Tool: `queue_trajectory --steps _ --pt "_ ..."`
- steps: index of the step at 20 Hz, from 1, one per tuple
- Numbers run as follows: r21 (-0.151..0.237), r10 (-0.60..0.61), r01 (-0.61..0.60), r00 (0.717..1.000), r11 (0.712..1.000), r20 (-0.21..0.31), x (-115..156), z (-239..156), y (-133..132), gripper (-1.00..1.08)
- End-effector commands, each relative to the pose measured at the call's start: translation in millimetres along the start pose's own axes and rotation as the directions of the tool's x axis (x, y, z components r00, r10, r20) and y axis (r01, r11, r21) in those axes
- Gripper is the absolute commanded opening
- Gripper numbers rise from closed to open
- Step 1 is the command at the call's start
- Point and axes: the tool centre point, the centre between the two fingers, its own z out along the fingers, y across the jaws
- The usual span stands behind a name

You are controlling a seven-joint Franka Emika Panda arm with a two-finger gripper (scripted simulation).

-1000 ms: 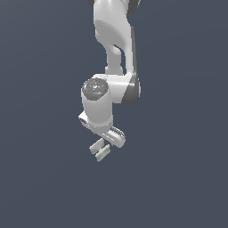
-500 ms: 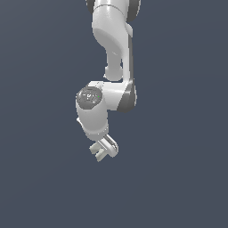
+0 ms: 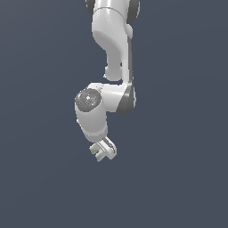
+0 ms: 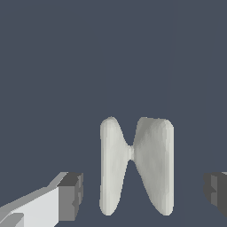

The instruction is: Pick up the object and move it to a goal position.

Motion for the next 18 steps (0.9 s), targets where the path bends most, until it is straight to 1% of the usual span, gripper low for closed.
queue_trajectory --steps 1,9,15,16,18 --pt "-0.001 0.0 0.0 1.0 1.0 0.001 0 6 0 1.0" --pt "0.0 0.005 -0.005 1.0 1.0 0.0 -1 45 1 1.0" --pt "0.0 0.005 -0.005 1.0 1.0 0.0 0 49 0 1.0" --pt "0.0 0.005 -0.005 1.0 1.0 0.0 0 49 0 -1.0" --pt "0.0 0.005 -0.005 1.0 1.0 0.0 0 49 0 -1.0"
